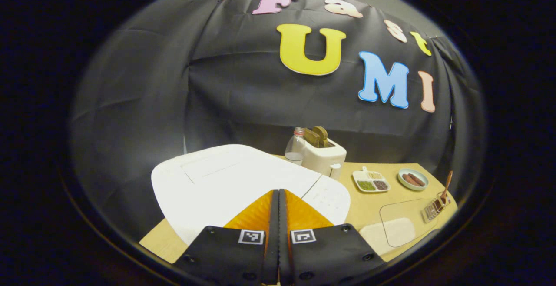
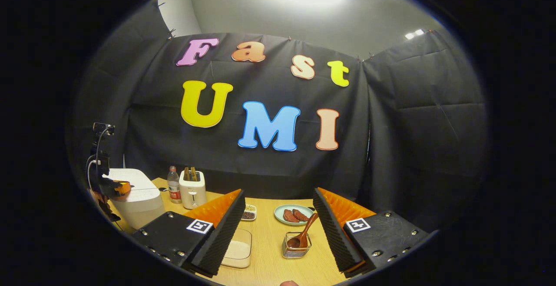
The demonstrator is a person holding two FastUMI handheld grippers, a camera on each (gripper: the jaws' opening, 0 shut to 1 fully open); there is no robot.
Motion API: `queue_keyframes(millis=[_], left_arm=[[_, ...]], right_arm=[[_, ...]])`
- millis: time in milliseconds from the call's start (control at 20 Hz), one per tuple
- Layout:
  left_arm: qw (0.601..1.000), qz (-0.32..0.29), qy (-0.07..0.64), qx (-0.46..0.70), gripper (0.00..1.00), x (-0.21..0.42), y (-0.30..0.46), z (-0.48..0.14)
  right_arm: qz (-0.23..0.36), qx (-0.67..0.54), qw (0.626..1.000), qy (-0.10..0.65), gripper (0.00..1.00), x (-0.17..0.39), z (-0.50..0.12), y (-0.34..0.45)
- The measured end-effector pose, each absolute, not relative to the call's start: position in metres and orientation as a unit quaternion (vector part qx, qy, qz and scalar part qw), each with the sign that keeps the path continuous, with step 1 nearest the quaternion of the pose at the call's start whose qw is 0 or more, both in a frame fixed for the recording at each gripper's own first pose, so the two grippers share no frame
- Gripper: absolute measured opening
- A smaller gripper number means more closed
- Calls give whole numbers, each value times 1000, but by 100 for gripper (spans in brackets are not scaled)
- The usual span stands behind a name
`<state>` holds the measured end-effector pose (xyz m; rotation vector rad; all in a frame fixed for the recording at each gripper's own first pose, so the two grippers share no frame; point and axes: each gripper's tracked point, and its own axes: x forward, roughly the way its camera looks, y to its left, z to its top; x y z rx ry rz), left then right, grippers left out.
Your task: Close the left gripper, press the button to open the rice cooker; take a wooden spoon from the chopstick holder with the right hand, scoop a spoonful of rice and pour it into the rice cooker, then put the wooden spoon back into the chopstick holder.
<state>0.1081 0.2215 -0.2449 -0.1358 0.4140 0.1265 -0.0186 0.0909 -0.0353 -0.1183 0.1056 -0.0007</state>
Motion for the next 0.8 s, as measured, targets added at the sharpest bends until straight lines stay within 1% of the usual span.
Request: queue_keyframes(millis=[100, 150, 350, 400, 450, 550, 650, 800], left_arm=[[973, 62, 212, -69, 10, 111, 221, -246], [971, 62, 218, -72, 9, 113, 223, -246], [962, 72, 239, -110, 9, 119, 228, -246], [963, 76, 235, -110, 9, 120, 227, -244], [965, 80, 228, -100, 9, 121, 227, -239], [977, 89, 188, -52, 9, 125, 230, -212], [983, 109, 149, -12, 9, 128, 238, -174], [987, 129, 95, 12, 9, 124, 241, -120]], right_arm=[[-1, -53, 997, 54, 95, -16, -36, 88], [-1, -49, 997, 58, 95, -15, -39, 86], [-4, -44, 997, 61, 95, -15, -39, 71], [-5, -44, 997, 59, 96, -16, -38, 65], [-4, -44, 997, 58, 96, -16, -36, 63], [0, -47, 997, 54, 95, -15, -33, 56], [3, -47, 998, 51, 95, -13, -32, 47], [10, -37, 998, 50, 95, -8, -31, 38]])
